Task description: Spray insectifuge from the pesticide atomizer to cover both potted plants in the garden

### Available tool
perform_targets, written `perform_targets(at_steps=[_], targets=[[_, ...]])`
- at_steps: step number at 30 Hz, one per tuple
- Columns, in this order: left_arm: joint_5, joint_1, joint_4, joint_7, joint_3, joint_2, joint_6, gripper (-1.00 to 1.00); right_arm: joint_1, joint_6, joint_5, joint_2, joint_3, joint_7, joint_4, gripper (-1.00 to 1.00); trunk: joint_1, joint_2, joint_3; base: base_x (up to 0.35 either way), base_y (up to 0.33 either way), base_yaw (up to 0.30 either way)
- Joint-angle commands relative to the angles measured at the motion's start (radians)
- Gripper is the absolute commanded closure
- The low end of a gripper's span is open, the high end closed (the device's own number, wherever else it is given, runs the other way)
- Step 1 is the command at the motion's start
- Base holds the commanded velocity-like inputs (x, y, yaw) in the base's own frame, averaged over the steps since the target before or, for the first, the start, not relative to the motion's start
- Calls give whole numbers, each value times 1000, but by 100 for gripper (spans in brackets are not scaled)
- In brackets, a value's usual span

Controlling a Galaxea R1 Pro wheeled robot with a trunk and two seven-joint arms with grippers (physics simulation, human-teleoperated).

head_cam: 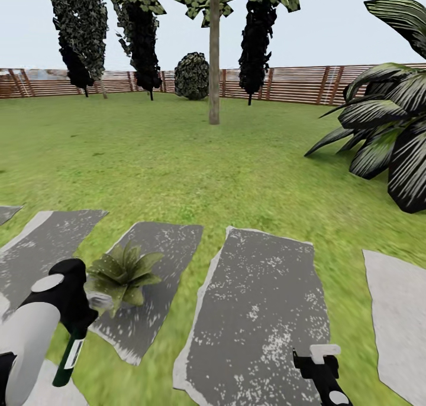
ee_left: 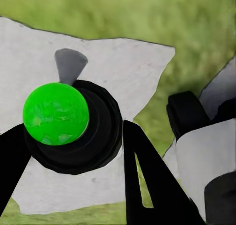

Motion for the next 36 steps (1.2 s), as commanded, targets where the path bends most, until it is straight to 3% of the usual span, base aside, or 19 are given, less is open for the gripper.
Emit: perform_targets(at_steps=[1,2,4,7,14,26,36], targets=[[11,3,3,-9,5,-4,12,100,-1,-5,11,0,-7,-2,2,-100,0,0,-1,0,0,2],[50,6,6,-9,6,-10,16,100,-1,-5,11,0,-7,-2,2,-100,0,0,-1,0,0,1],[143,9,2,77,9,-20,22,100,-1,-5,11,0,-7,-2,2,-100,0,0,-1,0,0,0],[191,10,-3,138,36,-22,23,100,-1,-5,11,0,-7,-2,2,-100,0,0,-1,0,0,0],[193,10,-6,158,42,-17,22,100,-1,-5,11,0,-7,-2,2,-100,0,0,-1,17,0,179],[193,10,7,158,44,-4,24,100,-1,-3,12,0,-7,-2,2,-100,0,0,-1,320,20,16],[192,53,8,157,35,-4,24,100,-1,-3,12,0,-7,-2,3,-100,0,0,-1,104,58,258]])
